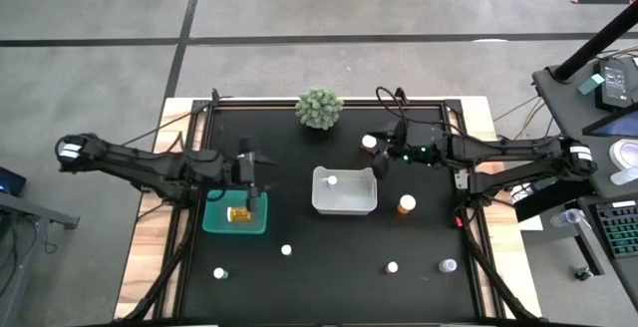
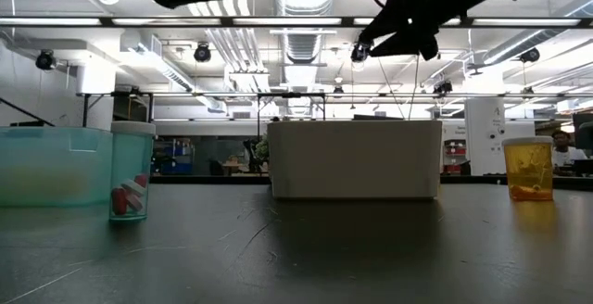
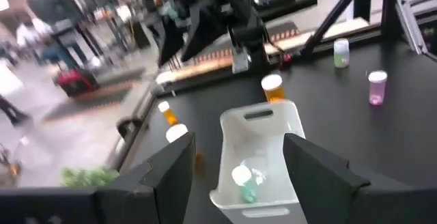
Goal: Pick and place medicine bottles into bin by pill shape (circle, oval)
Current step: Put the orange capsule bottle into the blue bin
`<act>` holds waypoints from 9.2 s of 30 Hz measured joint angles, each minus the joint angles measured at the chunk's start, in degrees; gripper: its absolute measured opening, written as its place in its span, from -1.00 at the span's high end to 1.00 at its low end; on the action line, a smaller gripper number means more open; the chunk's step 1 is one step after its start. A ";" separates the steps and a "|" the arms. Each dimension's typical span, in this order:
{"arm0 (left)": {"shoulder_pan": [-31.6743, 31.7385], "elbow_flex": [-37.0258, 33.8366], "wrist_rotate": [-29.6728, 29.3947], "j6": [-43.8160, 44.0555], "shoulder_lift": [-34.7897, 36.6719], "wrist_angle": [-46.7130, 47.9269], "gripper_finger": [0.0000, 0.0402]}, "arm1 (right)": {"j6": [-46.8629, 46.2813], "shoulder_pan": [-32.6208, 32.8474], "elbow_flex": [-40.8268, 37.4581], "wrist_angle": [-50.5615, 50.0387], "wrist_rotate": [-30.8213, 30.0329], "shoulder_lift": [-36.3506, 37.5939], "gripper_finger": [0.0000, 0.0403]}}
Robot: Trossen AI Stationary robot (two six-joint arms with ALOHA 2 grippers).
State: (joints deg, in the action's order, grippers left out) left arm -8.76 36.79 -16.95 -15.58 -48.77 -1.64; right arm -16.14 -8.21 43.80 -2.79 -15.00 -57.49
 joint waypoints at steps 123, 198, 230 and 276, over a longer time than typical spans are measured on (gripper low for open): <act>-9.20 0.46 1.62 31.62 -9.82 -1.12 -0.29 | -4.81 15.19 25.77 -18.08 3.23 -21.90 0.00; -7.51 -0.56 10.38 6.96 -22.67 -35.42 0.24 | 24.69 18.32 8.42 33.59 13.64 -22.93 -0.39; -4.70 -0.63 7.50 4.86 -22.67 -34.95 0.04 | 29.22 16.44 12.84 48.50 15.36 -33.38 0.23; 0.29 -0.63 1.56 3.23 -26.84 -32.38 -0.41 | 19.56 11.66 13.94 11.13 11.86 -28.20 0.21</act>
State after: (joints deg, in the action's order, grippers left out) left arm -8.46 36.16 -15.39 -12.34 -75.61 -34.02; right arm 3.42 3.44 57.74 8.34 -3.14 -85.69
